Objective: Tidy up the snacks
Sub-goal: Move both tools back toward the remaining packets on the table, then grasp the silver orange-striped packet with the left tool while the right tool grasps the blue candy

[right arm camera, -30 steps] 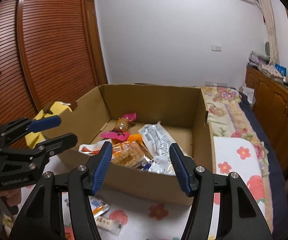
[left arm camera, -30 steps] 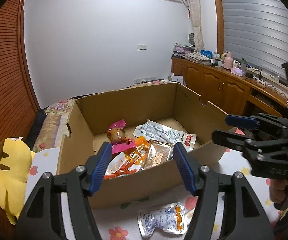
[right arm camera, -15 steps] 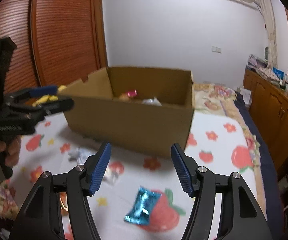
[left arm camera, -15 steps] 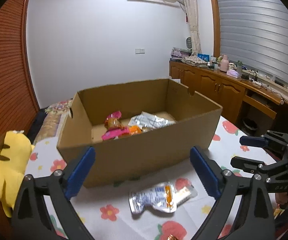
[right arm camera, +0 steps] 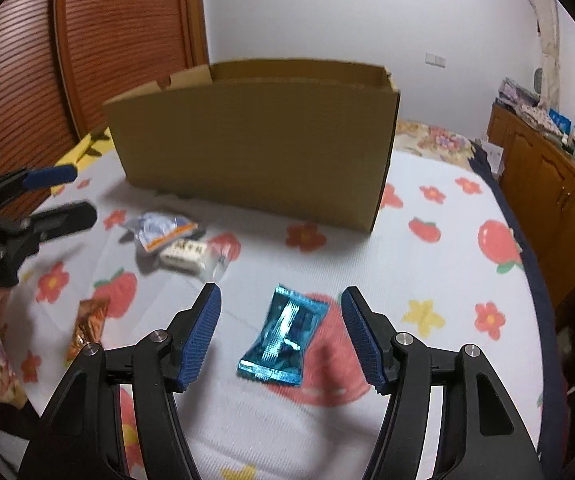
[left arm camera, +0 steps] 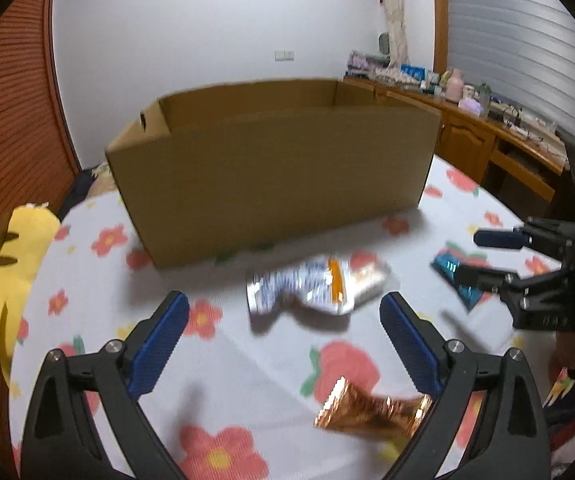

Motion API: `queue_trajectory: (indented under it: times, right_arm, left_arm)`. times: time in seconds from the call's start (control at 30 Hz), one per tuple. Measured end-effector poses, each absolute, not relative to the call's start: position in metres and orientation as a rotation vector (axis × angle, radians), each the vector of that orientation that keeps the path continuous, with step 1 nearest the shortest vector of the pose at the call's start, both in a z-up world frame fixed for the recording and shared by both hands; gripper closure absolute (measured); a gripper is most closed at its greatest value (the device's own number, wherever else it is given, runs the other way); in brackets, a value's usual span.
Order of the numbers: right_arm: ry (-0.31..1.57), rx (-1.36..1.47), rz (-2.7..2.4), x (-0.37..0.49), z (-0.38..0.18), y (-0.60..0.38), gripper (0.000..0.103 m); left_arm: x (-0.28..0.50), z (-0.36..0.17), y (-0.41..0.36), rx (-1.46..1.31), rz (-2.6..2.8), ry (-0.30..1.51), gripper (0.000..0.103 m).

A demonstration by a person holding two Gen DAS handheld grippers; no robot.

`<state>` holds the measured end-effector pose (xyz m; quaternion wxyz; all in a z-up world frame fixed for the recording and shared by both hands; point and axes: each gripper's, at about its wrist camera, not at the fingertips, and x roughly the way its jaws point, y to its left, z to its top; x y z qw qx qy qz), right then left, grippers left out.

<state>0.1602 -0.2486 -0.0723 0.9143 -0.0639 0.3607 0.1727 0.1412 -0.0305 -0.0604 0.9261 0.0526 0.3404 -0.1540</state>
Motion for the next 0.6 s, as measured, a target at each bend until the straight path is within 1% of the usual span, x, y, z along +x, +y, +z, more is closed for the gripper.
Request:
queue_trajectory:
  times: [0.23,0.3,0.37,0.43,0.47,0.6]
  right_arm:
    - [0.79,-0.171,0.334,0.164,-0.084,-0.243,0.04]
    - [0.807,-0.167,0.328,0.166,-0.088,-0.245,0.044]
    - [0.824,-0.156,0.324,0.169,-0.09,-0.246,0.052]
    - [0.837,-0.144,0.329,0.172,-0.092,-0.249,0.057]
    - [0.841,-0.141,0.331,0.172,-0.093,-0.249,0.064]
    - [0.848,-0.149,0.321,0.173,-0.096,-0.248,0.069]
  left_arm:
    - [0.135,-0.076,-0.023,0.087,-0.33,0.731,0.006]
    - [0.14,-0.076,-0.02,0.082,-0.323,0.735,0.006]
    - [0.145,-0.075,-0.018,0.071,-0.325,0.738,0.006]
    - [0.15,-0.075,-0.017,0.068,-0.328,0.742,0.006]
    - [0.152,-0.074,-0.018,0.066,-0.334,0.743,0.006]
    - [0.167,-0.075,-0.02,0.032,-0.361,0.772,0.006]
